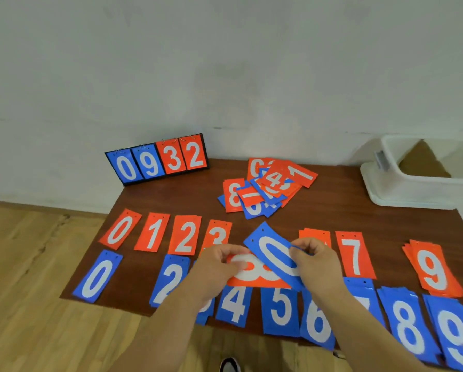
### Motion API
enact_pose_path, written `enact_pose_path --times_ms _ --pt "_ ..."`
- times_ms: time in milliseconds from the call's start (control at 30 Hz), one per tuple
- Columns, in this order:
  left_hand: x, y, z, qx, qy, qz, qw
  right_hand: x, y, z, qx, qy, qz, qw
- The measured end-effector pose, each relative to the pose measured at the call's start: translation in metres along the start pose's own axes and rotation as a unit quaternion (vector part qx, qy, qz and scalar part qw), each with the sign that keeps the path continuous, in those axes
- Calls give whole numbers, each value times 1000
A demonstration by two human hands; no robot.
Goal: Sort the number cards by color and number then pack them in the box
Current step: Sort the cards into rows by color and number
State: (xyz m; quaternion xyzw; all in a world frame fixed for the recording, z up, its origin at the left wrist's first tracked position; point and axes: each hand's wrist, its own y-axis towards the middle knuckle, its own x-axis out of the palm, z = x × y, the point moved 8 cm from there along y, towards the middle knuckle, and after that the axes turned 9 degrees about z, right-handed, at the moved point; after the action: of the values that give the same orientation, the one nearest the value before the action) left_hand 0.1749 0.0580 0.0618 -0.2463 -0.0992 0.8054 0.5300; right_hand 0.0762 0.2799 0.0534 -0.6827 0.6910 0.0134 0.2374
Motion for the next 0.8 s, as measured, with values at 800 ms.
enact_pose_path --times_ms 800 --pt "237 53 34 32 51 -57 997 -231 61 110 159 33 203 966"
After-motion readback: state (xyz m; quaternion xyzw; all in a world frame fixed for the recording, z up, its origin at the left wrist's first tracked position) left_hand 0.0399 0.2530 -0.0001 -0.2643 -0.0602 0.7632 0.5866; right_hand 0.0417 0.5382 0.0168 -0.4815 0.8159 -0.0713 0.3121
